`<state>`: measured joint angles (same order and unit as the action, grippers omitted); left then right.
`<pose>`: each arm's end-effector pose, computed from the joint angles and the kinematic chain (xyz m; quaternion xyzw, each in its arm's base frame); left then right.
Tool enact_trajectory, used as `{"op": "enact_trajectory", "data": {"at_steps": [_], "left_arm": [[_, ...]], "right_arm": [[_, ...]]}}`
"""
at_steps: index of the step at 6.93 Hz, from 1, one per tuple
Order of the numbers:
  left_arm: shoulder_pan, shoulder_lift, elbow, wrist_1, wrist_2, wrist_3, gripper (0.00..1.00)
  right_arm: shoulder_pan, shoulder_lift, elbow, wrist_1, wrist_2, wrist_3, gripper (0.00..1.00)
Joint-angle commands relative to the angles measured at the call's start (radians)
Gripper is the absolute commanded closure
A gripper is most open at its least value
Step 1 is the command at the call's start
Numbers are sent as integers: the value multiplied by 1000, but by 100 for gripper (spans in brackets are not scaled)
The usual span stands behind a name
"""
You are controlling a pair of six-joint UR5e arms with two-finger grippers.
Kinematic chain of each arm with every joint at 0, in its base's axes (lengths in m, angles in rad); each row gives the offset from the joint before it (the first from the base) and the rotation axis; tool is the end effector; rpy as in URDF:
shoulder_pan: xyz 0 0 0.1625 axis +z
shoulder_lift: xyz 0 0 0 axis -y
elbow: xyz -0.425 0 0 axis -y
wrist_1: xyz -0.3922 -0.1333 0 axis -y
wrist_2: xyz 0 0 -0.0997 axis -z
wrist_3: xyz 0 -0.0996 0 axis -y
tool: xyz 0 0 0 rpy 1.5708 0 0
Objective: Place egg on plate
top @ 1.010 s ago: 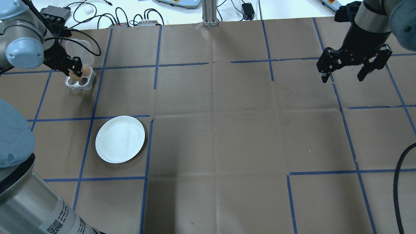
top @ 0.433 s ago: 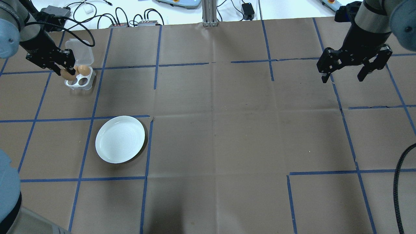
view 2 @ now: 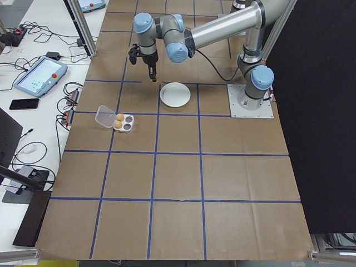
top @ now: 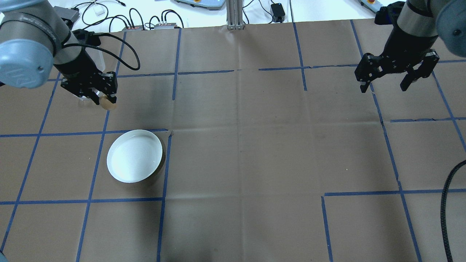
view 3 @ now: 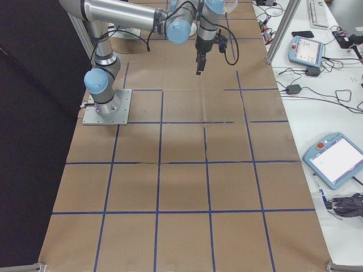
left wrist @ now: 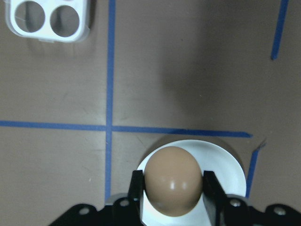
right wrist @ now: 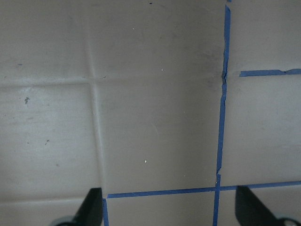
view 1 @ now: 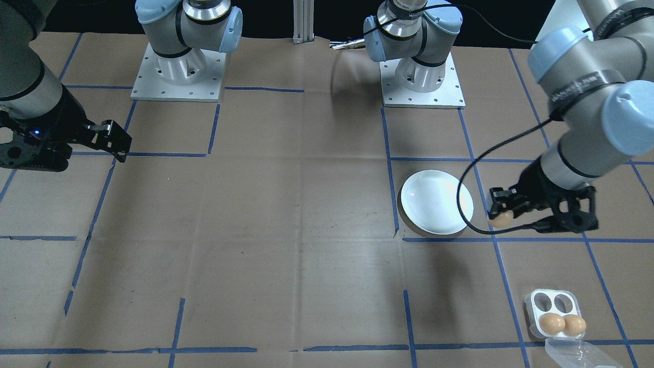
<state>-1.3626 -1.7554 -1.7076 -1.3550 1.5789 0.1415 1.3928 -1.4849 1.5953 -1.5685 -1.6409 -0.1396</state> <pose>-0.0183 -0.5545 0.3468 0.0331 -0.9980 -0.0527 0.0052 0.0333 -0.5284 0.4328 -0.0172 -0.9977 -0.0611 0.0256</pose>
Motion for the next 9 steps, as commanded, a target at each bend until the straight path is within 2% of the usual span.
{"op": "enact_trajectory", "data": {"at_steps": [1, 3, 4, 5, 6, 9], "left_arm": [[-18, 22, -197, 92, 4, -22, 99], [-13, -7, -343, 283, 6, -10, 98], [-10, -10, -362, 315, 9, -10, 93], [-9, -21, -363, 319, 7, -10, 54], [-9, -13, -354, 320, 10, -10, 2], [-9, 80, -313, 295, 15, -10, 1]], "right_arm": [[0, 0, 0, 1, 1, 0, 0], [0, 0, 0, 1, 0, 0, 0], [0, 0, 0, 1, 0, 0, 0], [0, 0, 0, -1, 1, 0, 0], [0, 0, 0, -1, 0, 0, 0], [0, 0, 0, -1, 0, 0, 0]]}}
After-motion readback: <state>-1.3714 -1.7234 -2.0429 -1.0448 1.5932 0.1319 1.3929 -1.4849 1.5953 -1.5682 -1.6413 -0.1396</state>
